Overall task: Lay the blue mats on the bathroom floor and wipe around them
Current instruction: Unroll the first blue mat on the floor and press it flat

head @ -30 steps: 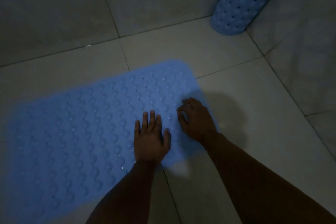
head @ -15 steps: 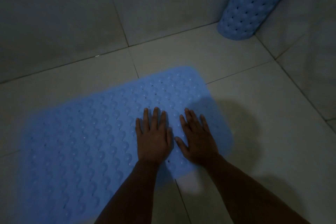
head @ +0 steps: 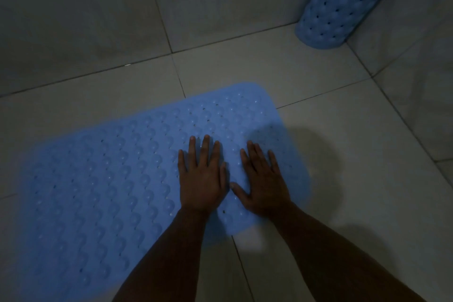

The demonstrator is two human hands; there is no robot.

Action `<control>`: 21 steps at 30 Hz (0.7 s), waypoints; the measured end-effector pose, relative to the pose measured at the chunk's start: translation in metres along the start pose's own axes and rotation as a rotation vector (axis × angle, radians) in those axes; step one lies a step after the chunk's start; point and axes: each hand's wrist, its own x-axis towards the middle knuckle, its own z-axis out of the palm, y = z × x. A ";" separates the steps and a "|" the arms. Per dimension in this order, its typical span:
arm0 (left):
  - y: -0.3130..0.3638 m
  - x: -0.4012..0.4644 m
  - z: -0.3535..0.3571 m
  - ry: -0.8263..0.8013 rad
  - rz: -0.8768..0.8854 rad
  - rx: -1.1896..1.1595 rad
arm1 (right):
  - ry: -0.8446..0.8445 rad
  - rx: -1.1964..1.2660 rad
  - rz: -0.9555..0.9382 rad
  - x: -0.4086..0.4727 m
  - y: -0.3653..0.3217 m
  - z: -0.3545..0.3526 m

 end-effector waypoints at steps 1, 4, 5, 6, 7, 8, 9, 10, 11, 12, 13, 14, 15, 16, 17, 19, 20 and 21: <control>0.001 -0.002 -0.004 0.007 0.002 -0.009 | -0.028 0.022 0.008 0.000 -0.001 -0.002; 0.008 -0.007 -0.017 0.030 -0.008 -0.018 | -0.150 0.218 0.082 0.013 -0.003 -0.026; 0.012 -0.008 -0.022 0.026 -0.018 -0.024 | -0.185 0.338 0.142 0.020 0.000 -0.041; 0.017 -0.009 -0.027 0.019 -0.025 -0.037 | -0.189 0.442 0.209 0.024 0.008 -0.057; 0.022 -0.010 -0.029 0.019 -0.025 -0.049 | -0.120 0.482 0.243 0.027 0.018 -0.066; 0.027 -0.010 -0.030 0.030 -0.023 -0.062 | -0.003 0.441 0.237 0.026 0.028 -0.072; 0.031 -0.010 -0.030 0.042 -0.019 -0.077 | 0.098 0.348 0.204 0.021 0.038 -0.071; 0.036 -0.010 -0.029 0.050 -0.012 -0.088 | 0.138 0.264 0.164 0.013 0.046 -0.065; 0.039 -0.010 -0.028 0.057 -0.004 -0.092 | 0.116 0.205 0.127 0.004 0.051 -0.055; 0.042 -0.011 -0.024 0.065 0.008 -0.086 | 0.040 0.167 0.108 -0.003 0.053 -0.045; 0.044 -0.012 -0.019 0.066 0.022 -0.074 | -0.029 0.135 0.101 -0.008 0.052 -0.032; 0.045 -0.013 -0.014 0.065 0.037 -0.063 | -0.066 0.106 0.105 -0.011 0.049 -0.024; 0.046 -0.013 -0.011 0.066 0.050 -0.056 | -0.056 0.072 0.116 -0.013 0.046 -0.017; 0.046 -0.013 -0.007 0.069 0.057 -0.049 | -0.024 0.040 0.134 -0.014 0.044 -0.012; 0.046 -0.012 -0.002 0.064 0.057 -0.044 | 0.012 0.021 0.147 -0.015 0.043 -0.005; 0.045 -0.014 0.004 0.054 0.052 -0.053 | 0.062 -0.005 0.152 -0.016 0.041 0.000; 0.043 -0.014 0.006 0.055 0.055 -0.054 | 0.080 -0.006 0.151 -0.016 0.041 0.002; 0.041 -0.014 0.007 0.048 0.059 -0.054 | 0.092 0.001 0.153 -0.017 0.041 0.004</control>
